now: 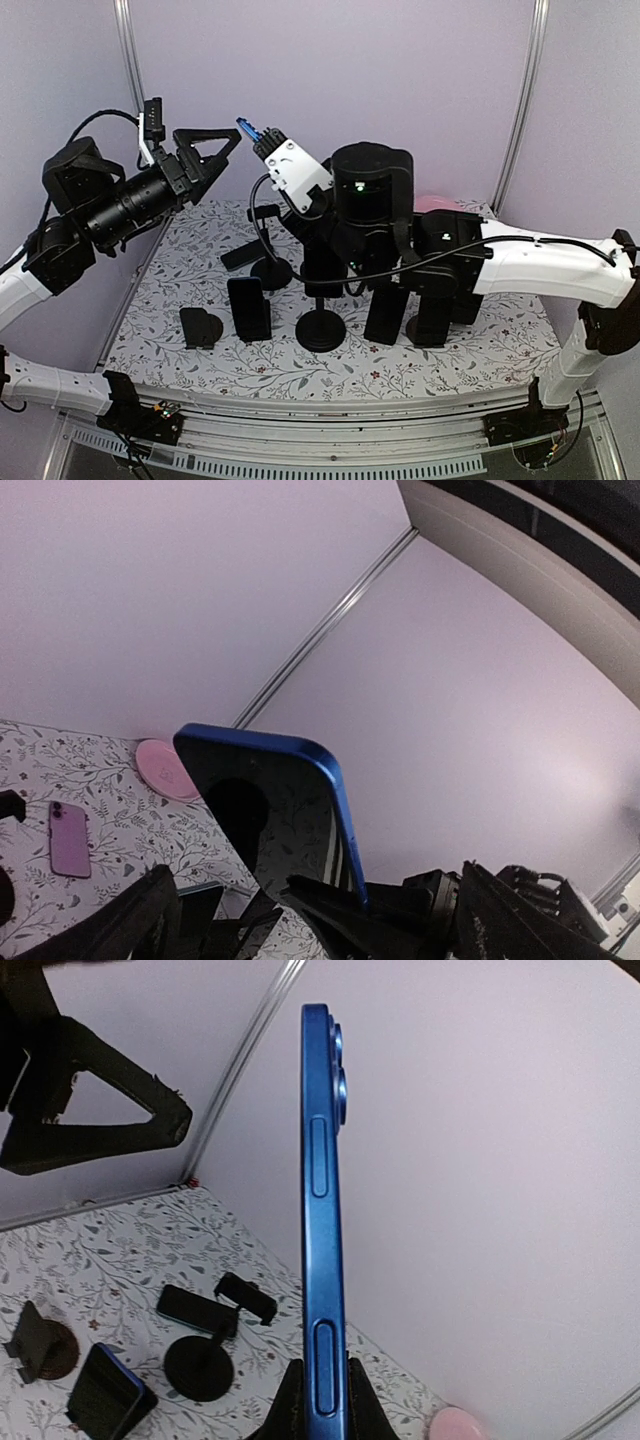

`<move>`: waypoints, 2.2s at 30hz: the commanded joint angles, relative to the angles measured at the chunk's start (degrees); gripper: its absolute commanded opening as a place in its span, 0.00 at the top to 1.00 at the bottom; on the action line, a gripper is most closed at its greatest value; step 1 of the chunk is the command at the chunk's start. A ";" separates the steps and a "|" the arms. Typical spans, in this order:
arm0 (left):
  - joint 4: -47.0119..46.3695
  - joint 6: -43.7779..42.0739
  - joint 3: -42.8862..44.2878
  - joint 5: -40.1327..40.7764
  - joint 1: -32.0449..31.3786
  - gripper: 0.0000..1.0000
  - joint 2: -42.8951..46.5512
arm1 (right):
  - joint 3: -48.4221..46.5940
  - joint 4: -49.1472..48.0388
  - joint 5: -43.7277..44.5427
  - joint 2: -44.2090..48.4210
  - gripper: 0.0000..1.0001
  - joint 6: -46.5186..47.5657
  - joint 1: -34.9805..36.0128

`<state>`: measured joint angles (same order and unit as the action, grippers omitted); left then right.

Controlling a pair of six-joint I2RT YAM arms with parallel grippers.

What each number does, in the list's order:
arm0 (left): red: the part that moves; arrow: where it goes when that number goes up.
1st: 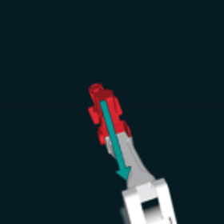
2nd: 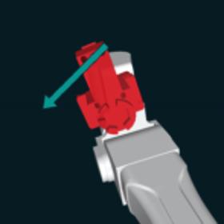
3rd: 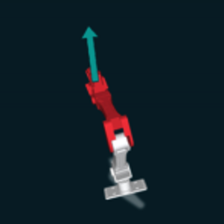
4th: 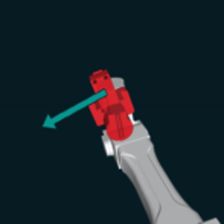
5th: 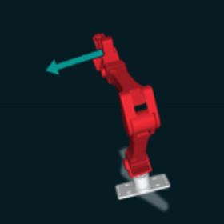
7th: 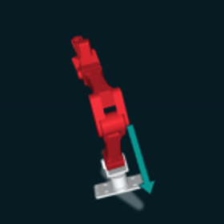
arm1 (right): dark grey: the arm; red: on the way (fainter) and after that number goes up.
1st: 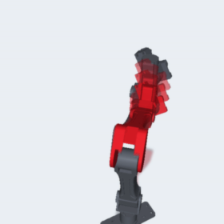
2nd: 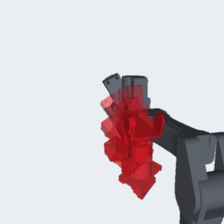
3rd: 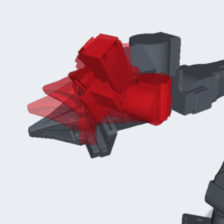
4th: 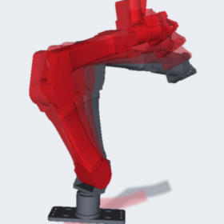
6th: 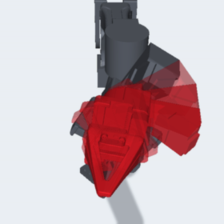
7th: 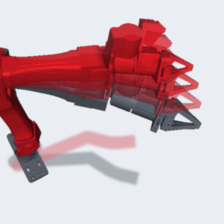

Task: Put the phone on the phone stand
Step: Pass from the left arm to the right, then pass from the right arm to the left

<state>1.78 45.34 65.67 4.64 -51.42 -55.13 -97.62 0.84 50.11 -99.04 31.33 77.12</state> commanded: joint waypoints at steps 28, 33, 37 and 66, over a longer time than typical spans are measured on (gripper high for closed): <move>-1.91 -3.24 -11.01 -11.33 5.09 0.03 9.28 | 17.79 -11.41 -45.97 14.54 0.98 -44.52 -8.15; 3.74 -3.03 -8.73 -4.14 2.69 0.03 8.29 | 14.94 -10.90 -38.52 10.77 0.98 -41.07 -5.67; 5.64 -2.70 -7.82 -0.83 1.75 0.03 7.28 | 12.80 -10.18 -34.69 8.31 0.98 -37.70 -4.42; 4.18 0.63 -4.44 -0.41 1.33 0.08 1.88 | 7.80 -5.19 -24.48 2.90 0.98 -31.98 -1.75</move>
<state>6.68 45.32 59.16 3.92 -49.32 -51.96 -87.00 -2.39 23.94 -95.81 -1.19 74.63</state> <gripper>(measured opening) 0.905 0.078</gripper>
